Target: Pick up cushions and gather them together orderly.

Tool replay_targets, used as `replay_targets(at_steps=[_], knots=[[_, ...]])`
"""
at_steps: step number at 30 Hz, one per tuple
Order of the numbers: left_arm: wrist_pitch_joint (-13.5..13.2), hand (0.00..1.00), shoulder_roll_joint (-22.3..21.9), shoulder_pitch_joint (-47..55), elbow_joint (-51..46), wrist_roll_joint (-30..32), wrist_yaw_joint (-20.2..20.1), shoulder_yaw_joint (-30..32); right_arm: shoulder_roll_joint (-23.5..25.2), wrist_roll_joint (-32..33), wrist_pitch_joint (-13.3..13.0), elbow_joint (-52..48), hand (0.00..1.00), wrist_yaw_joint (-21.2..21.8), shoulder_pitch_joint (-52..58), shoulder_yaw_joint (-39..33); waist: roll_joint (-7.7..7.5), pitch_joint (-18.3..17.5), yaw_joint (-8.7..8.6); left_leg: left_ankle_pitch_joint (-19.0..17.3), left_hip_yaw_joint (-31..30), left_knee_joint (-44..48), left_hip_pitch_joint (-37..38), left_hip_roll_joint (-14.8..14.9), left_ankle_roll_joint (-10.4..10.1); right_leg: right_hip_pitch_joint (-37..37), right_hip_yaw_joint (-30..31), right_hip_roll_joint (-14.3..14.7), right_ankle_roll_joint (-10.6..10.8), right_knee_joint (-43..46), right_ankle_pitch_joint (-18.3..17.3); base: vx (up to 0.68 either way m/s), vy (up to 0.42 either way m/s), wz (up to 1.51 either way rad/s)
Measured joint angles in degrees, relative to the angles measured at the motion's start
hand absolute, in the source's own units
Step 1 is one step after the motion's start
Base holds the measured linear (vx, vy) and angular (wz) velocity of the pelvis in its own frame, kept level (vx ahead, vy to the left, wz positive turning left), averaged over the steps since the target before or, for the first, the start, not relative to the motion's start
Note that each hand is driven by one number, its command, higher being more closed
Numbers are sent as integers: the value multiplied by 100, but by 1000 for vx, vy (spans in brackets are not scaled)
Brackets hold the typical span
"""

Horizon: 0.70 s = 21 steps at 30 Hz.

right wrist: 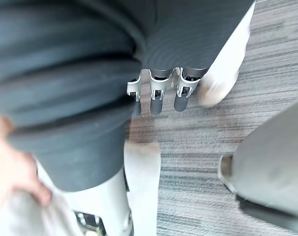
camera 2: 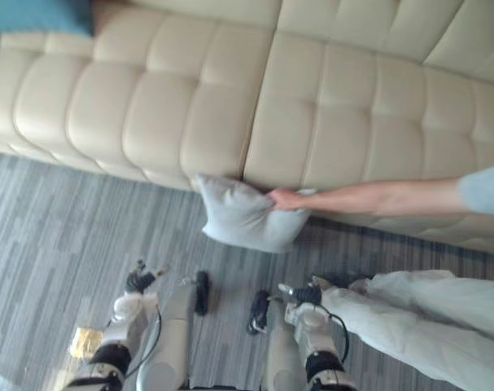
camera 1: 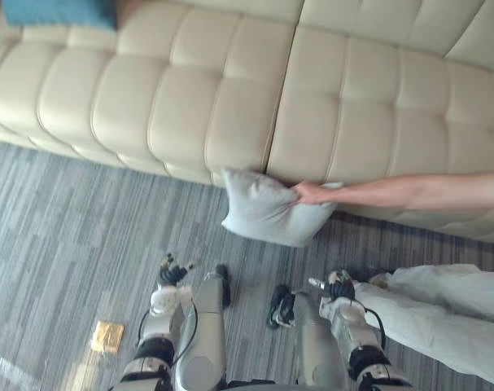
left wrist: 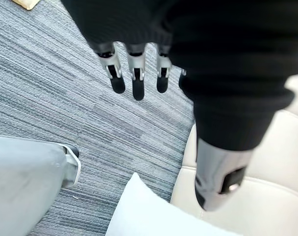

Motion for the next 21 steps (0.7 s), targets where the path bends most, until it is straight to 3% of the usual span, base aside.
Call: replay_targets(at_steps=[6,10,16,21], knots=[[-89,0,-208,-595,-127,-97,29,-3,277,109,-7,-229,0,-152,-667,54,-10,296,-10,48,-150,378,-800,-40,-34,-760,-88,-93,-103,500,-99,-44,-32,9],[-98,0,-388,-768,-225,-95,33,-85,359,131,-25,-261,0,-201,-928,54,-20,395,-12,53,-167,456,-938,-77,-42,-913,-98,-161,-138,661,-166,-20,-31,7],[-106,0,-417,-778,-357,-35,93,-362,414,148,-58,-434,0,-202,-811,85,-20,394,-25,71,-145,398,-900,-78,-59,-905,-89,-166,-147,632,-159,-17,-23,0],[-109,0,-459,-423,-357,-27,92,-626,433,182,-84,-434,0,-186,-339,218,-28,390,-38,93,-19,34,-158,-74,-63,-228,-42,-129,-124,263,-90,6,-3,-4]])
